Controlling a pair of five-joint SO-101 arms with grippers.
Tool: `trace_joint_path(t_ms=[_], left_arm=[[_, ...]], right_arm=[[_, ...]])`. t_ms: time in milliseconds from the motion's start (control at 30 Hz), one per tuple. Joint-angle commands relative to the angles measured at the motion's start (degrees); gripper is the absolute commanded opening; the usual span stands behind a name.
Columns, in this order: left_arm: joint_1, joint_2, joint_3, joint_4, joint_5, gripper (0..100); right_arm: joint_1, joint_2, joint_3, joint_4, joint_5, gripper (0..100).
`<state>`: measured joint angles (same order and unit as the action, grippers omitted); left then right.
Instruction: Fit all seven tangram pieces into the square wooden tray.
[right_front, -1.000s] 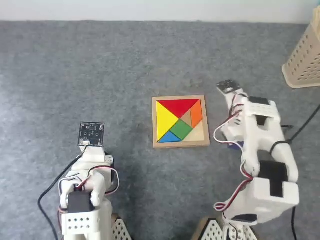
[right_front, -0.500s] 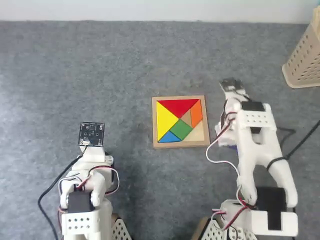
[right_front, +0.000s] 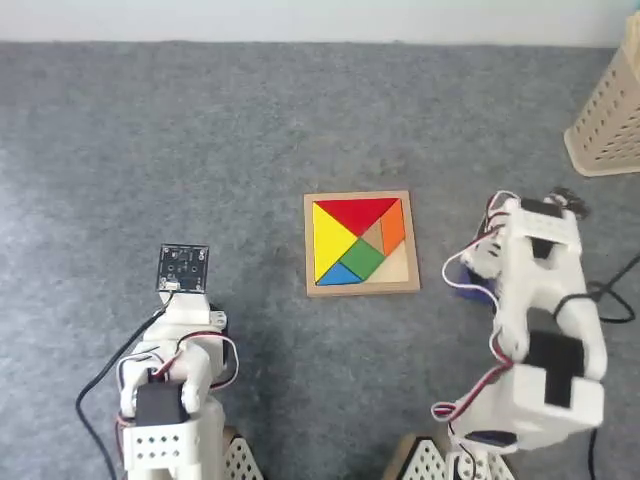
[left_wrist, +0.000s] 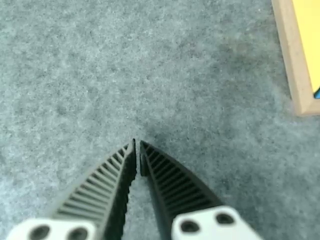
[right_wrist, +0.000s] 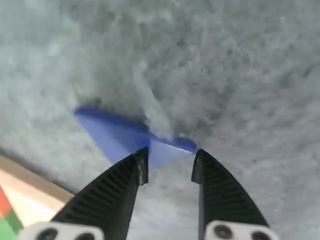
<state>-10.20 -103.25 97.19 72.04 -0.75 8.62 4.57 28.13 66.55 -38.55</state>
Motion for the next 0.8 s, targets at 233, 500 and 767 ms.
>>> trace_joint_path(t_ms=[233, 500, 767], left_arm=[[0.0, -0.97, -0.66, 0.26, 0.53, 1], [0.0, -0.97, -0.66, 0.26, 0.53, 1], [0.0, -0.97, -0.66, 0.26, 0.53, 1]], right_arm=[[-4.7, 1.98, -11.34, -0.66, -7.47, 15.9], [-8.84, 1.98, -15.47, -0.31, -7.3, 15.9], [-10.86, 2.07, -12.75, -0.66, -7.65, 16.0]])
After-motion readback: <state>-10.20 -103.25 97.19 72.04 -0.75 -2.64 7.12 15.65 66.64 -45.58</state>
